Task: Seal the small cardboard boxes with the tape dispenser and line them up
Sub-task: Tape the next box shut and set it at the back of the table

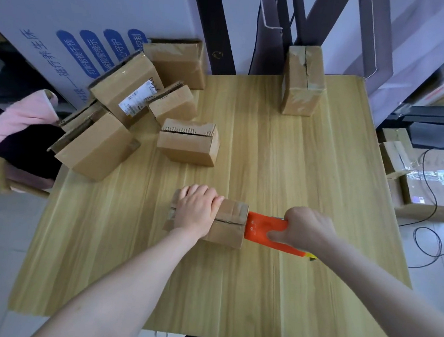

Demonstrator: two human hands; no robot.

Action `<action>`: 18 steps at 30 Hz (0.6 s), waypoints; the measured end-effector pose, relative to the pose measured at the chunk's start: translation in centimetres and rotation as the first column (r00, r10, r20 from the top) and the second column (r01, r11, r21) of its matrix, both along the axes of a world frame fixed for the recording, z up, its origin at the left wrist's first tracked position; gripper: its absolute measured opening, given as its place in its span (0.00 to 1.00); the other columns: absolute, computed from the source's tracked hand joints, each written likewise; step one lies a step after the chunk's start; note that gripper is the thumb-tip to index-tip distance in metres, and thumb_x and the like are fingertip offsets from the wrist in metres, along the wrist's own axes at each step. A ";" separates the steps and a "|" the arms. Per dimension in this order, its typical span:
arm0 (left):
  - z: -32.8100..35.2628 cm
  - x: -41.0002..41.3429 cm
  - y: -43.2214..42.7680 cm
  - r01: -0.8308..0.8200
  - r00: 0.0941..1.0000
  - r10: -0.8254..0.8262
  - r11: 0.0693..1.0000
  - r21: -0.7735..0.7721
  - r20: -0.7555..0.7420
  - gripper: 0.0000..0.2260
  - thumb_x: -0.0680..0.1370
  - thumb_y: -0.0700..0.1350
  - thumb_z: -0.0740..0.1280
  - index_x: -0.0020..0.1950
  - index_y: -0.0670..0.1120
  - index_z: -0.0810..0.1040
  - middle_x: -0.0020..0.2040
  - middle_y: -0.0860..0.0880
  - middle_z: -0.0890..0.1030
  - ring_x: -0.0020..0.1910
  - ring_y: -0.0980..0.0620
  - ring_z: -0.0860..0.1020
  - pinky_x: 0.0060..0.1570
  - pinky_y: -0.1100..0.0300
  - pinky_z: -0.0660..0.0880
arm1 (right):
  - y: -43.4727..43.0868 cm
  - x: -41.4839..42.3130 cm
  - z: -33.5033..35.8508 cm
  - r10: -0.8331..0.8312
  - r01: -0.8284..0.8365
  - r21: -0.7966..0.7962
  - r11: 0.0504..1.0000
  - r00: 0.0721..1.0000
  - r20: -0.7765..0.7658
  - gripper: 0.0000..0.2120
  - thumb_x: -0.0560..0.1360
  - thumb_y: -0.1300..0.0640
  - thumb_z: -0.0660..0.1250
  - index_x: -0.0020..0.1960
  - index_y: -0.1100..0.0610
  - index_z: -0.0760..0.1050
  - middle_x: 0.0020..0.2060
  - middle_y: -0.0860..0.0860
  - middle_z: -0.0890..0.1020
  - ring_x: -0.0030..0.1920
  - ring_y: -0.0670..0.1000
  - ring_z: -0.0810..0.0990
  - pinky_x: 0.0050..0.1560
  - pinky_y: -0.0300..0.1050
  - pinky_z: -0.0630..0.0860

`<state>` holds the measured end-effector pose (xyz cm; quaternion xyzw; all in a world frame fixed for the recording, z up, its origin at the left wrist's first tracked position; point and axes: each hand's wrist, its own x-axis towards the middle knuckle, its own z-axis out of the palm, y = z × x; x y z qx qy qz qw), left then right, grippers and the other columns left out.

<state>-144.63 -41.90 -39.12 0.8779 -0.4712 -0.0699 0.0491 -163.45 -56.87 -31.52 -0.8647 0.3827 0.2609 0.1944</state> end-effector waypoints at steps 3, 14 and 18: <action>0.2 -0.2 0.0 0.015 1.000 -0.015 1.000 0.003 -0.010 0.23 0.80 0.62 0.44 0.47 0.53 0.75 0.47 0.57 0.77 0.52 0.51 0.74 0.62 0.54 0.62 | 1.3 1.3 1.4 -0.003 0.001 -0.088 0.996 1.000 -0.029 0.17 0.69 0.41 0.65 0.33 0.53 0.67 0.30 0.47 0.72 0.33 0.50 0.73 0.28 0.39 0.63; 0.7 -0.5 0.6 0.214 0.976 -0.212 0.976 0.038 -0.050 0.32 0.72 0.73 0.51 0.65 0.54 0.71 0.61 0.56 0.75 0.62 0.52 0.70 0.68 0.53 0.59 | 6.4 -0.7 0.2 -0.248 0.255 -0.107 0.961 0.965 0.081 0.14 0.75 0.41 0.60 0.54 0.49 0.74 0.41 0.49 0.81 0.45 0.54 0.81 0.41 0.43 0.75; 1.2 -2.2 1.6 -0.182 0.977 0.186 0.982 0.054 -0.105 0.31 0.72 0.73 0.53 0.65 0.55 0.71 0.61 0.55 0.75 0.63 0.51 0.70 0.67 0.53 0.59 | 5.1 -3.1 1.0 -0.358 0.377 -0.048 0.925 0.906 0.228 0.18 0.73 0.36 0.63 0.44 0.51 0.73 0.33 0.45 0.76 0.37 0.51 0.77 0.31 0.42 0.68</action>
